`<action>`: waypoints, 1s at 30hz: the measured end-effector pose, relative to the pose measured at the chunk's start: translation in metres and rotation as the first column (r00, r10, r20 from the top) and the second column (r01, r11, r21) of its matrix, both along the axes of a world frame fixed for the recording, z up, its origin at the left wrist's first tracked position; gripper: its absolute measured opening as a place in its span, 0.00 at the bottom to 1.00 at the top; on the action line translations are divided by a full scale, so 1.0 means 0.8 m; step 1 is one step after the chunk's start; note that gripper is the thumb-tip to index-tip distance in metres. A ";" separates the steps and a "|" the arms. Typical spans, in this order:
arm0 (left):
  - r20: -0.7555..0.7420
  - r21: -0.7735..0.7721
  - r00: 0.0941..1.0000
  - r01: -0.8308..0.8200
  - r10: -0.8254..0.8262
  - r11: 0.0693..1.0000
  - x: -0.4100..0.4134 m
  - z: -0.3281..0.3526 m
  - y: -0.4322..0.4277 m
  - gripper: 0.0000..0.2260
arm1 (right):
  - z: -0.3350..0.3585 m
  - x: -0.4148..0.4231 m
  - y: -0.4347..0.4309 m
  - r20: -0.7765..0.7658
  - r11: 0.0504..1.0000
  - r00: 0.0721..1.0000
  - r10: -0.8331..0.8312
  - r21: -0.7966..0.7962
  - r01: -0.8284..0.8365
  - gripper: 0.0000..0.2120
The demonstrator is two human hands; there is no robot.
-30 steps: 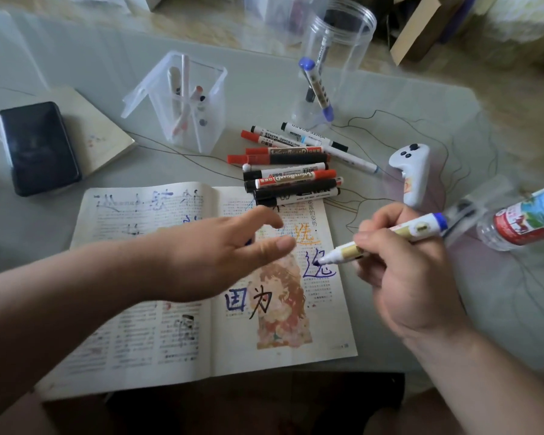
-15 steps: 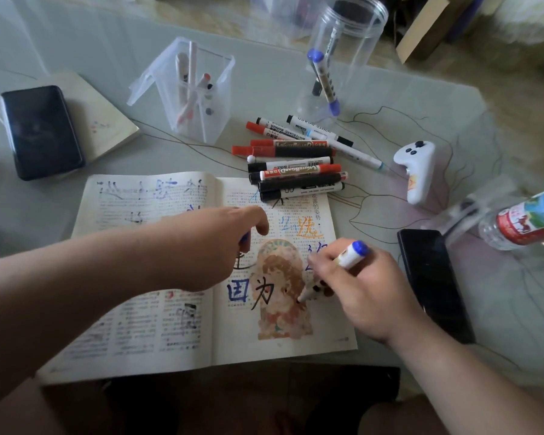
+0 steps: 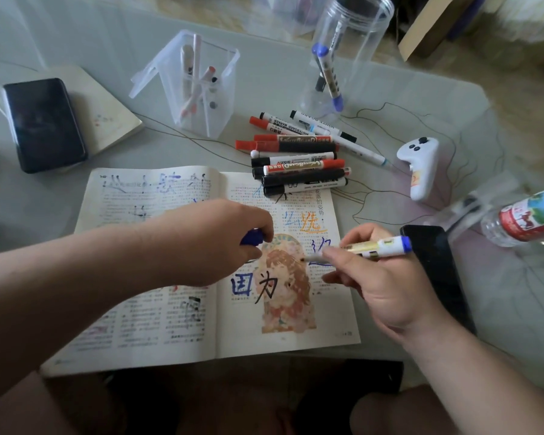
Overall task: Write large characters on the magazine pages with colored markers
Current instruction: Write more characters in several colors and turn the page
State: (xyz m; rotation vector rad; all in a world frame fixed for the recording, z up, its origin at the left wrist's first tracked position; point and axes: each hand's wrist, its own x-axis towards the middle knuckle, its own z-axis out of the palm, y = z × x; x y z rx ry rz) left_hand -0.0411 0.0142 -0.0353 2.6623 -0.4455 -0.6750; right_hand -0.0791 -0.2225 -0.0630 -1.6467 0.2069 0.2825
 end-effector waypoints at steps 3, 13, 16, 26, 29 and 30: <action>-0.031 0.017 0.999 0.039 -0.038 0.999 -0.001 -0.004 -0.001 0.08 | -0.011 -0.006 0.002 0.042 0.936 0.992 0.118 -0.338 -0.097 0.09; -0.041 0.043 0.994 0.100 -0.098 0.994 0.000 -0.006 -0.004 0.13 | -0.016 -0.009 0.000 0.153 0.873 0.937 0.313 -0.434 -0.221 0.06; -0.041 0.027 0.996 0.081 -0.080 0.996 0.002 -0.005 -0.004 0.12 | -0.017 -0.006 -0.001 0.171 0.874 0.950 0.262 -0.459 -0.158 0.07; -0.026 0.028 0.997 0.075 -0.074 0.997 0.002 -0.005 -0.003 0.11 | -0.019 -0.006 0.000 0.149 0.871 0.950 0.275 -0.456 -0.181 0.06; -0.024 0.032 0.996 0.083 -0.082 0.996 0.002 -0.005 -0.004 0.12 | -0.018 -0.007 0.001 0.145 0.863 0.948 0.284 -0.470 -0.187 0.06; -0.025 0.033 0.996 0.084 -0.084 0.996 0.002 -0.004 -0.003 0.11 | -0.018 -0.006 0.002 0.124 0.863 0.953 0.276 -0.470 -0.188 0.06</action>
